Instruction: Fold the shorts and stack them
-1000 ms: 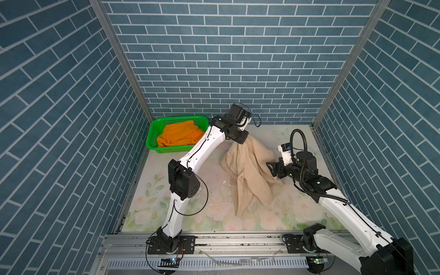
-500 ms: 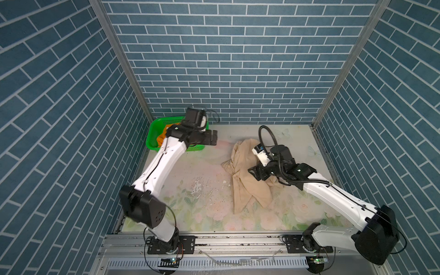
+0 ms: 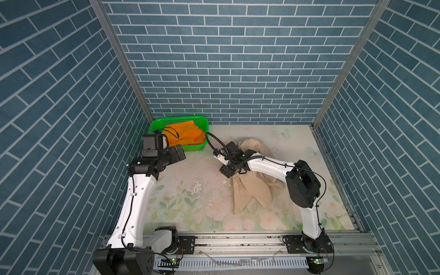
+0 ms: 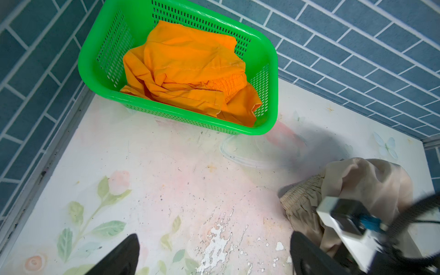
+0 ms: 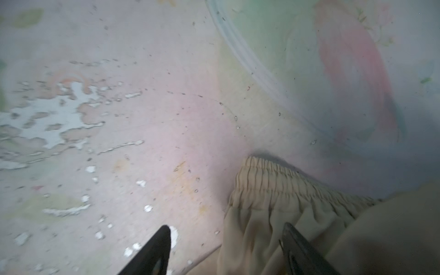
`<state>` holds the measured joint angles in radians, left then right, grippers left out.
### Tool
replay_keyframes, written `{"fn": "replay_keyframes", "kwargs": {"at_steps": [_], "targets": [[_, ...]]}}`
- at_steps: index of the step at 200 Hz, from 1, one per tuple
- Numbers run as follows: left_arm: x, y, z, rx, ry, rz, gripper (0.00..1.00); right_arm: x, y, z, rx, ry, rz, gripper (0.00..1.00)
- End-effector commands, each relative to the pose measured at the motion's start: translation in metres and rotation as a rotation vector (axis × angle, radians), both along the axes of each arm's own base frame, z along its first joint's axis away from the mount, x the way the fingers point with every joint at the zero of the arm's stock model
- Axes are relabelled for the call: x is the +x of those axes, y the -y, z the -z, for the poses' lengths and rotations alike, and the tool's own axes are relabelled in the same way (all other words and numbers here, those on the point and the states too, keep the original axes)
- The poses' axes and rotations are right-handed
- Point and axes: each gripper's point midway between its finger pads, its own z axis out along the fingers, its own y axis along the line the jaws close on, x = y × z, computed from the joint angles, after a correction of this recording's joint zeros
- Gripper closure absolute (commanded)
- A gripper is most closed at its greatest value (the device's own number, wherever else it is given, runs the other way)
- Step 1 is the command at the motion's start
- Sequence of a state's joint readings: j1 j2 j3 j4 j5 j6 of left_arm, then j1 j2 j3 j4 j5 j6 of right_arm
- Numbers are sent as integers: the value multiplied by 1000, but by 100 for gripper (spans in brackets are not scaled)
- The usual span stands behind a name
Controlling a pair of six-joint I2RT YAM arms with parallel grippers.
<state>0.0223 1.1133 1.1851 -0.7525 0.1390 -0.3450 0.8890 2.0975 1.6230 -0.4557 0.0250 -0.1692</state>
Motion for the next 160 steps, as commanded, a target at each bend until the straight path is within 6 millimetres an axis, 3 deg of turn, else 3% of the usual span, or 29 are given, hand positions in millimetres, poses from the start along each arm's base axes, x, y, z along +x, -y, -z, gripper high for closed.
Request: {"fn": "replay_keyframes", "kwargs": {"at_steps": [1, 13, 16, 29, 67, 91, 107, 119, 135, 151, 154, 160], "targets": [[1, 7, 3, -47, 11, 27, 0, 14, 13, 14, -151, 53, -14, 26], [1, 9, 8, -51, -2, 32, 0, 18, 12, 15, -174, 71, -17, 26], [1, 9, 10, -52, -6, 33, 0, 19, 12, 27, -194, 61, -18, 26], [1, 10, 15, -54, -17, 39, 0, 22, 13, 35, -217, 72, -12, 28], [0, 11, 22, -54, -40, 48, 0, 37, 14, 48, -258, 93, 19, 43], [-2, 10, 23, -46, -50, 52, 0, 41, 8, 53, -259, 79, 8, 65], [-3, 12, 22, -47, -48, 64, 0, 44, 4, 50, -247, 81, 1, 85], [-4, 13, 22, -51, -47, 71, 0, 48, -1, 39, -213, 80, 2, 100], [-4, 14, 22, -51, -49, 74, 0, 50, -8, 9, -120, 84, 18, 100], [-2, 15, 24, -54, -52, 84, 0, 48, -17, -36, 40, 62, 25, 100], [-1, 15, 24, -56, -53, 86, 0, 46, -18, -58, 92, 68, 27, 100], [0, 18, 25, -65, -51, 98, 0, 41, -21, -81, 175, 45, 16, 100]]}}
